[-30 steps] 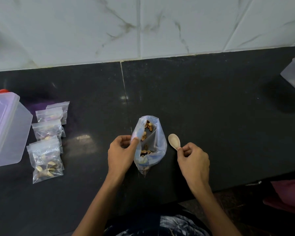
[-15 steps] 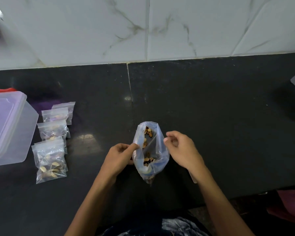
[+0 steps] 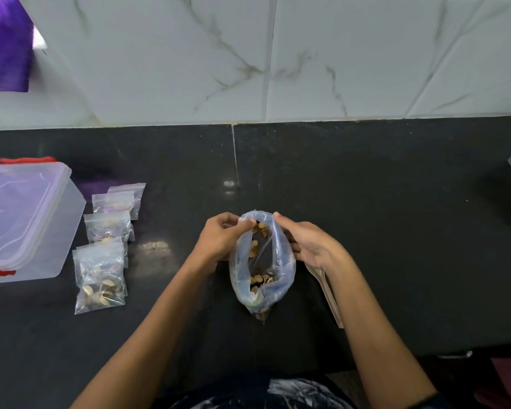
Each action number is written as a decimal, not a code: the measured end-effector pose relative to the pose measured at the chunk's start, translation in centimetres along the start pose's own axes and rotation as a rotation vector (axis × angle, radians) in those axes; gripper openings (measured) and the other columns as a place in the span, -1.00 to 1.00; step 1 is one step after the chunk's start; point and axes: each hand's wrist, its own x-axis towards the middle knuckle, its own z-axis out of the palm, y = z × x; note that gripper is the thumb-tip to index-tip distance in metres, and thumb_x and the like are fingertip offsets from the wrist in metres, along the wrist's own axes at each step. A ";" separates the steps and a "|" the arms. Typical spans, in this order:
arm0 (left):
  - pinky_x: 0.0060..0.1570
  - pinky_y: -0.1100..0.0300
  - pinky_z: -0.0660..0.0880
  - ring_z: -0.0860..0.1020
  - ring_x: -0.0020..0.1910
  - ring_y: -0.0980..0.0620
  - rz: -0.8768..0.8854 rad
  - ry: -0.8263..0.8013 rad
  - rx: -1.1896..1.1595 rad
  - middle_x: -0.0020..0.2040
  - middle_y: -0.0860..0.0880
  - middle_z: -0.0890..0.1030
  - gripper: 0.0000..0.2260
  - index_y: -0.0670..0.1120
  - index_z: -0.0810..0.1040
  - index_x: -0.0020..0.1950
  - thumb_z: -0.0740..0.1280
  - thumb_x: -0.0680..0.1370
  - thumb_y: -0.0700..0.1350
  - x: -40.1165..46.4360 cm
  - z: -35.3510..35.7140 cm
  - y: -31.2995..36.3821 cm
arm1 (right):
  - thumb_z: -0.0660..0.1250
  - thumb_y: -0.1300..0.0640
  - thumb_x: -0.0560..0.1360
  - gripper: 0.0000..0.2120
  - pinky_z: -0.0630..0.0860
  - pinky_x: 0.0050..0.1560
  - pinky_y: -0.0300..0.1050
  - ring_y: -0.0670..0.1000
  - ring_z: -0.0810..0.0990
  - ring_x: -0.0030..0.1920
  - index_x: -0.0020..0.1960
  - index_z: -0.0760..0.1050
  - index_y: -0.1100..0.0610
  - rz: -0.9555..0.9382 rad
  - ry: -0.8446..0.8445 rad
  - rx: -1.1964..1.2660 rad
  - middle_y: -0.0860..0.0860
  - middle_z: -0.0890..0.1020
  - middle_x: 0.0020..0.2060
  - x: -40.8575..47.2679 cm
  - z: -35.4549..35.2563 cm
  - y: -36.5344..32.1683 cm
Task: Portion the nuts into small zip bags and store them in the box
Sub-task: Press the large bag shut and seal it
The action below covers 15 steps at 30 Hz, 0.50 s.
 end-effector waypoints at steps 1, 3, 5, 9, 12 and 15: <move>-0.31 0.15 0.54 0.62 -0.23 0.01 0.035 0.016 0.018 -0.13 -0.11 0.65 -0.81 -0.10 0.57 -0.08 0.43 0.48 0.01 0.0 -0.1 0.0 | 0.34 -0.12 0.49 -0.63 0.56 0.09 -0.02 0.06 0.65 0.00 0.04 0.62 0.18 -0.020 -0.005 0.001 0.11 0.70 -0.07 0.0 -0.1 0.1; -0.32 0.18 0.51 0.59 -0.27 0.04 0.146 0.080 0.140 -0.19 -0.07 0.62 -0.83 -0.11 0.55 -0.10 0.43 0.48 -0.03 0.0 0.0 0.0 | 0.38 -0.09 0.47 -0.67 0.55 0.12 -0.02 0.04 0.66 -0.02 0.01 0.61 0.18 -0.107 0.012 -0.041 0.08 0.70 -0.12 0.1 0.1 0.3; -0.35 0.28 0.40 0.51 -0.29 0.11 0.306 0.212 0.324 -0.21 0.00 0.56 -0.88 -0.08 0.52 -0.13 0.40 0.50 -0.07 -0.3 0.4 -0.1 | 0.38 -0.03 0.48 -0.75 0.55 0.04 -0.08 0.00 0.62 -0.09 -0.03 0.58 0.16 -0.255 0.099 -0.156 0.01 0.66 -0.18 -0.2 0.8 0.5; -0.31 0.13 0.43 0.46 -0.28 0.03 0.530 0.364 0.580 -0.11 0.01 0.41 -0.92 -0.07 0.45 -0.07 0.27 0.58 -0.09 -1.3 1.1 -0.5 | 0.37 0.10 0.50 -0.87 0.48 -0.20 -0.14 -0.09 0.49 -0.22 -0.09 0.42 0.09 -0.603 0.538 -0.633 -0.08 0.47 -0.19 -1.3 2.7 0.9; -0.30 0.01 0.48 0.49 -0.29 -0.05 0.586 0.403 0.664 -0.06 0.00 0.41 -0.92 -0.10 0.44 0.00 0.27 0.58 -0.10 -1.4 1.1 -1.0 | 0.33 0.16 0.53 -0.85 0.52 -0.27 -0.10 -0.06 0.50 -0.27 -0.09 0.34 0.06 -0.739 0.668 -0.810 -0.07 0.44 -0.15 -1.7 3.5 1.2; -0.27 0.19 0.46 0.51 -0.20 0.08 0.504 0.402 0.427 -0.09 0.05 0.49 -0.87 -0.05 0.47 -0.01 0.39 0.50 -0.09 -1.4 0.7 -1.0 | 0.31 0.11 0.53 -0.87 0.46 -0.29 -0.20 -0.12 0.46 -0.29 -0.07 0.34 0.05 -0.745 0.601 -0.787 -0.10 0.43 -0.17 -1.6 3.1 1.7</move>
